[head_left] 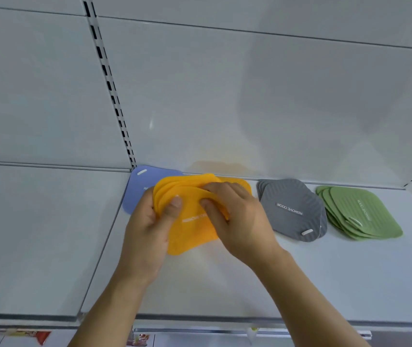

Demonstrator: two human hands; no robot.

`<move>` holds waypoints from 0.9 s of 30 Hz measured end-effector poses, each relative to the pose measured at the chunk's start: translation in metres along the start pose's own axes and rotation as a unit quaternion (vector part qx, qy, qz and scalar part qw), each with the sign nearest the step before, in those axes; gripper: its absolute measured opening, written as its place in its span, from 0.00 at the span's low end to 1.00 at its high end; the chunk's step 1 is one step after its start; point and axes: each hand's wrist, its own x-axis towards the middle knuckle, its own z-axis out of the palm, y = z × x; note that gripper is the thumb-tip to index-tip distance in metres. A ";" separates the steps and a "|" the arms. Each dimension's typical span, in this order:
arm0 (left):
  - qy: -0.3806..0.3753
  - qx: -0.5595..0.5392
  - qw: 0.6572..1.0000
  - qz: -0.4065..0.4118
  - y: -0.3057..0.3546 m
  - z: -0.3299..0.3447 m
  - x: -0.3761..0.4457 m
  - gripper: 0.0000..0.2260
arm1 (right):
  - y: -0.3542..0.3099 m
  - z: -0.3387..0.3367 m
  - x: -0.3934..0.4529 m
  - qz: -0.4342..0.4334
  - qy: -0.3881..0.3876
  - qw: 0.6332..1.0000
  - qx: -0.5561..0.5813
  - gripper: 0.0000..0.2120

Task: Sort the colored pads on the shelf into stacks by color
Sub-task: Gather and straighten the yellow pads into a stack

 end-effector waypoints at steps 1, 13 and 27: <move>0.013 -0.002 1.000 -0.001 -0.001 -0.003 0.001 0.19 | 0.001 0.000 0.000 0.017 -0.004 1.000 0.010 0.14; 0.062 -0.065 0.995 -0.042 0.005 -0.027 0.006 0.18 | 0.080 -0.030 0.039 0.207 -0.282 0.910 -0.223 0.43; 0.062 -0.044 0.996 -0.040 0.008 -0.024 0.009 0.16 | 0.068 -0.031 0.043 0.203 -0.244 0.930 -0.185 0.26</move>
